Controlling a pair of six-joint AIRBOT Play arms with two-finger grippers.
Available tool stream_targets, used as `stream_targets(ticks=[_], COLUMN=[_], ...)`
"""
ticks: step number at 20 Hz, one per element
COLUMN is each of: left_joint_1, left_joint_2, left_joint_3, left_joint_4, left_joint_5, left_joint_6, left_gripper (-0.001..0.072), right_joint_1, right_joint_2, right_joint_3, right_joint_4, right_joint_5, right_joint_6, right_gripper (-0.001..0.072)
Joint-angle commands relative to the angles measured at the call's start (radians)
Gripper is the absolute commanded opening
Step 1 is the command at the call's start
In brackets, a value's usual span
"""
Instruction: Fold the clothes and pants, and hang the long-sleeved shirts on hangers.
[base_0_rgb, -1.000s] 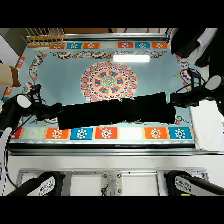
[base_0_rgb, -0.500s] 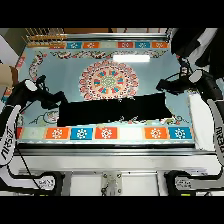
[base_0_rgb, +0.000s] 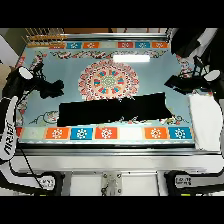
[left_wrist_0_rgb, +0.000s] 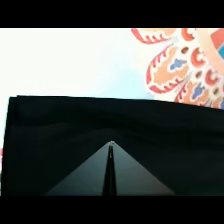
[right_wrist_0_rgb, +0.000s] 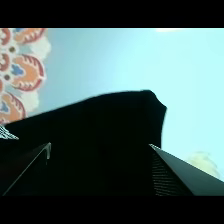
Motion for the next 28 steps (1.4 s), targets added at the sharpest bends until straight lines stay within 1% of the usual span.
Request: stream_targets(ticks=[1,4,7,9,11,13,16,17,18,19,21,22,23,25,26,28], left_joint_1=[-0.073,-0.19,-0.297,-0.356,-0.394,-0.421,-0.433,-0.433,-0.433,-0.433,-0.433,-0.434,-0.441,-0.459,-0.472,-0.51], left_joint_2=[0.0,-0.001,-0.001,-0.001,-0.001,-0.001,-0.001,-0.001,-0.001,-0.001,-0.001,-0.001,-0.002,-0.009,-0.02,-0.064], left_joint_3=[0.011,0.011,0.011,0.011,0.011,0.011,0.011,0.011,0.011,0.011,0.011,0.011,0.011,0.011,0.011,0.011], left_joint_4=[-0.004,-0.003,-0.003,-0.003,-0.003,-0.003,-0.003,-0.003,-0.003,-0.003,-0.003,-0.004,-0.005,-0.003,-0.003,-0.006], left_joint_5=[-0.035,-0.016,0.033,0.07,0.092,0.102,0.102,0.098,0.097,0.097,0.098,0.098,0.098,0.1,0.103,0.123], left_joint_6=[0.002,0.002,0.002,0.002,0.002,0.002,0.002,0.002,0.002,0.001,0.001,0.001,0.001,-0.009,-0.029,-0.036], left_gripper=[0.0009,0.0009,0.0009,0.0009,0.0009,0.0009,0.0009,0.0009,0.0009,0.0009,0.0009,0.0009,0.001,0.0009,0.0009,0.0008], right_joint_1=[-0.133,-0.18,-0.169,-0.15,-0.124,-0.092,-0.037,-0.02,-0.009,-0.003,0.001,0.0,-0.005,-0.014,-0.019,-0.019], right_joint_2=[-0.086,-0.19,-0.268,-0.303,-0.325,-0.339,-0.346,-0.346,-0.346,-0.346,-0.344,-0.338,-0.326,-0.275,-0.244,-0.174], right_joint_3=[0.001,0.0,0.0,0.0,0.0,0.0,0.0,0.0,0.0,0.0,0.001,0.001,0.001,0.003,0.013,0.057], right_joint_4=[0.012,0.05,0.117,0.198,0.276,0.322,0.323,0.323,0.323,0.323,0.323,0.319,0.303,0.2,0.114,-0.076], right_joint_5=[0.228,0.31,0.316,0.317,0.318,0.317,0.317,0.313,0.309,0.301,0.291,0.291,0.291,0.295,0.31,0.369], right_joint_6=[-0.099,-0.148,-0.166,-0.167,-0.173,-0.173,-0.173,-0.173,-0.173,-0.174,-0.174,-0.172,-0.172,-0.124,-0.091,-0.017], right_gripper=[0.0719,0.0719,0.0719,0.0719,0.0719,0.0719,0.0718,0.0695,0.0544,0.0337,0.0082,0.0013,0.0013,0.0013,0.0013,0.0013])
